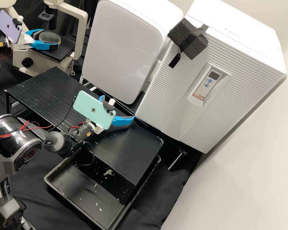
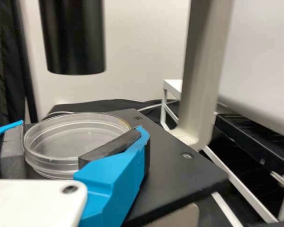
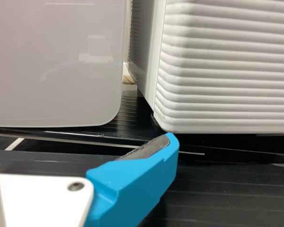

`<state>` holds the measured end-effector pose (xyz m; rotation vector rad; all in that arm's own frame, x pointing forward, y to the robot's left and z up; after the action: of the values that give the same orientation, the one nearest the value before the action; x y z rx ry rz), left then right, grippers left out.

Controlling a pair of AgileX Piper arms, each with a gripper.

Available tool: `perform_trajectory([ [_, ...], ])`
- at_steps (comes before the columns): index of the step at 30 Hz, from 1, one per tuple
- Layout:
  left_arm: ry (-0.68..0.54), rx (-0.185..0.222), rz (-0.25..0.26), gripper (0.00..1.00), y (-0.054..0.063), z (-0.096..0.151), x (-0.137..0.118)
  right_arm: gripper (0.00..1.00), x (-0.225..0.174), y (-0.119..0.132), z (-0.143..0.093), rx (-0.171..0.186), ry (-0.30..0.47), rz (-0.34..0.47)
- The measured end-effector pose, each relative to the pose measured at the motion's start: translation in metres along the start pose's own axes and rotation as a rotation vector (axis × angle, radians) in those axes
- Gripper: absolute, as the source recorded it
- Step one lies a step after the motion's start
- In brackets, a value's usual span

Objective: Place the petri dish on the bench

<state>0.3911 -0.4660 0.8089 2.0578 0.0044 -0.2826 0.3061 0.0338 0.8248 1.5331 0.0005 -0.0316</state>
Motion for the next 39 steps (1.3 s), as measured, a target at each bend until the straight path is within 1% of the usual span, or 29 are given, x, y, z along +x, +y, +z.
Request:
perform_trajectory([
  [3, -0.029, 0.001, -0.02, 0.0, 0.0, 0.006, -0.011, 1.0, 0.0, 0.0, 0.0, 0.0, 0.0, 0.0],
  [4, -0.042, 0.01, -0.024, 0.0, 0.002, 0.008, -0.015, 1.0, 0.0, 0.0, 0.0, 0.0, 0.0, 0.0],
  [5, -0.063, 0.035, -0.04, 0.0, 0.001, 0.012, -0.021, 1.0, 0.0, 0.0, 0.0, 0.0, 0.0, 0.0],
  [6, -0.074, 0.046, -0.04, 0.0, 0.002, 0.013, -0.023, 1.0, 0.0, 0.0, 0.0, 0.0, 0.0, 0.0],
  [7, -0.089, 0.055, -0.048, 0.0, 0.002, 0.017, -0.027, 1.0, 0.0, 0.0, 0.0, 0.0, 0.0, 0.0],
  [8, -0.108, 0.054, -0.058, 0.0, 0.001, 0.022, -0.032, 1.0, 0.0, 0.0, 0.0, 0.0, 0.0, 0.0],
  [10, -0.148, 0.069, -0.054, 0.0, 0.003, 0.032, -0.039, 1.0, 0.0, 0.0, 0.0, 0.0, 0.0, 0.0],
  [12, -0.181, 0.064, -0.044, 0.0, 0.005, 0.04, -0.045, 1.0, 0.0, 0.0, 0.0, 0.0, 0.0, 0.0],
  [13, -0.198, 0.068, -0.037, 0.0, 0.006, 0.045, -0.048, 1.0, 0.0, 0.0, 0.0, 0.0, 0.0, 0.0],
  [17, -0.28, 0.063, -0.008, 0.0, 0.014, 0.066, -0.058, 1.0, 0.0, 0.0, 0.0, 0.0, 0.0, 0.0],
  [19, -0.33, 0.057, 0.0, 0.0, 0.014, 0.078, -0.062, 1.0, 0.0, 0.0, 0.0, 0.0, 0.0, 0.0],
  [21, -0.401, 0.07, 0.004, 0.0, 0.014, 0.095, -0.066, 1.0, 0.0, 0.0, 0.0, 0.0, 0.0, 0.0],
  [27, -0.561, 0.133, -0.055, 0.0, -0.001, 0.131, -0.071, 1.0, 0.0, 0.0, 0.0, 0.0, 0.0, 0.0],
  [31, -0.651, 0.178, -0.089, 0.0, -0.011, 0.151, -0.064, 1.0, 0.0, 0.0, 0.0, 0.0, 0.0, 0.0],
  [36, -0.724, 0.199, -0.127, 0.0, -0.018, 0.168, -0.056, 1.0, 0.0, 0.0, 0.0, 0.0, 0.0, 0.0],
  [39, -0.764, 0.197, -0.162, 0.0, -0.023, 0.178, -0.052, 1.0, 0.0, 0.0, 0.0, 0.0, 0.0, 0.0],
])
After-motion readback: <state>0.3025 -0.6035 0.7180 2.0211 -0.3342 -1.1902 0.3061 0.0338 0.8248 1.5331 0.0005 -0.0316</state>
